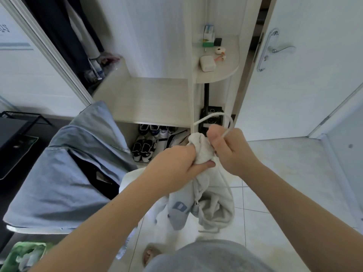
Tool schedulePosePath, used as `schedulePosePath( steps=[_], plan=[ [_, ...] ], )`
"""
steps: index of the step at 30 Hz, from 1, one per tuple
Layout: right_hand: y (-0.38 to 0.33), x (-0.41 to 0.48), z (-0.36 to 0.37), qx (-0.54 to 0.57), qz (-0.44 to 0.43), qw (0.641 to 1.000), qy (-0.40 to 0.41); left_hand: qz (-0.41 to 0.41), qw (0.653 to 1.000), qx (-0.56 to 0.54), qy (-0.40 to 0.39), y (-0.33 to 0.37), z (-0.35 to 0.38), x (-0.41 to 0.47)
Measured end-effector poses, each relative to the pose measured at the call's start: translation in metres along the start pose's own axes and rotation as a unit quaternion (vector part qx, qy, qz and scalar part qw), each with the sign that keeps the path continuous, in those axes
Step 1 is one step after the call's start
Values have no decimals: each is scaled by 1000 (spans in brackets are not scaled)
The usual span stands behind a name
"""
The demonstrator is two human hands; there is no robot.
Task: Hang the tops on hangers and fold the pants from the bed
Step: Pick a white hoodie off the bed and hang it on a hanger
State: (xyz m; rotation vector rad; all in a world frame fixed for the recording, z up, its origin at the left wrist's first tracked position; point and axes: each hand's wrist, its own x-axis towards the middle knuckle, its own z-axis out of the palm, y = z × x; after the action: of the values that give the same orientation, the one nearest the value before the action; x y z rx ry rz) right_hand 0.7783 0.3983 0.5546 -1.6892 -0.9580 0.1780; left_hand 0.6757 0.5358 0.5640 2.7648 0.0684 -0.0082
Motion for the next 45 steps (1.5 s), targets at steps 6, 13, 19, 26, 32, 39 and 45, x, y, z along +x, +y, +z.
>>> schedulePosePath(
  steps=[6,13,19,26,32,39,45],
  plan=[
    [19,-22,-2,-43,14,982,182,-120,975,-154,106,-26,-1,-24],
    [28,-63,52,27,100,969,-225,-162,898,-283,296,-31,-7,-43],
    [61,-77,102,-148,183,928,-288,-148,870,-318,347,-28,-14,-52],
    [117,-57,58,-374,74,851,-362,-206,894,-252,310,-59,-15,-70],
    [133,-31,6,-432,1,851,-299,-236,914,-221,246,-77,-11,-77],
    [126,-12,-25,-472,-71,863,-165,-246,951,-150,113,-92,-8,-83],
    [98,3,-28,-395,-22,903,-171,-258,965,-54,10,-100,-2,-81]
  ],
)
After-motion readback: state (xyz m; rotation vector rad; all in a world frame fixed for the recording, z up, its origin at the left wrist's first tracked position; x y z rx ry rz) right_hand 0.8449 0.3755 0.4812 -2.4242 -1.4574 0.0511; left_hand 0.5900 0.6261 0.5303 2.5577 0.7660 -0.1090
